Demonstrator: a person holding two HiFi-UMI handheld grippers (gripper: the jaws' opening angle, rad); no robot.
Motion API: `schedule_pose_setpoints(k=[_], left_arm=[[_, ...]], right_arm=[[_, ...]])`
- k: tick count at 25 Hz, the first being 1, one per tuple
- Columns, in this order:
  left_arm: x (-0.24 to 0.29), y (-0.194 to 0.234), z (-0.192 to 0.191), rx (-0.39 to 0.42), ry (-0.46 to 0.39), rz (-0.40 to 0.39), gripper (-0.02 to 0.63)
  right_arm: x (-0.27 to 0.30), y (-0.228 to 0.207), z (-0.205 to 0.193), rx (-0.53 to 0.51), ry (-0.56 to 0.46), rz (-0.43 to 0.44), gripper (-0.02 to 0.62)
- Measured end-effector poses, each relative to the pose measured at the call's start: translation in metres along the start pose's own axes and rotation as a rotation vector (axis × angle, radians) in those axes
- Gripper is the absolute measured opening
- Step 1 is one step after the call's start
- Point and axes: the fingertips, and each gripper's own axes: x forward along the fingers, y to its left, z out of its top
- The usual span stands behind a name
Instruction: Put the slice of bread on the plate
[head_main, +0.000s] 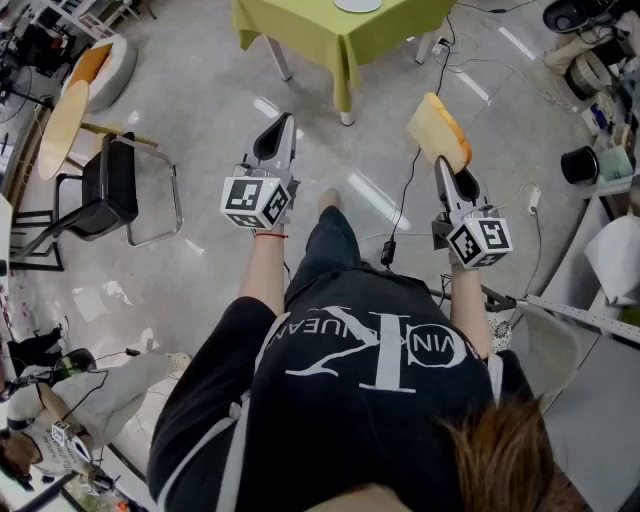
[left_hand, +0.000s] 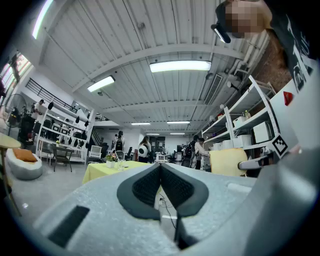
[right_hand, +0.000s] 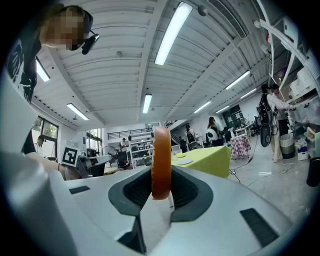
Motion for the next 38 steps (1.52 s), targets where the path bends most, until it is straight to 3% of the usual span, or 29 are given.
schedule_pose_setpoints(k=[6, 20, 26, 38], left_arm=[[0.041, 0.027, 0.003, 0.006, 0.022, 0.032, 0.009], [0.129, 0.101, 0.002, -0.030, 0.085, -0.012, 0.009], [0.165, 0.119, -0.026, -0.034, 0.086, -0.030, 0.011], [0.247, 0.205, -0.025, -0.045, 0.075, -0.098, 0.009]], right_arm=[[0.037, -0.020, 0.016, -0.024, 0.005, -0.009, 0.094], [0.150, -0.035, 0.026, 0.002, 0.079, -0.032, 0.094], [0.181, -0.064, 0.005, 0.029, 0.065, -0.062, 0.094], [0.279, -0.083, 0.021, 0.064, 0.004, -0.156, 0.094]])
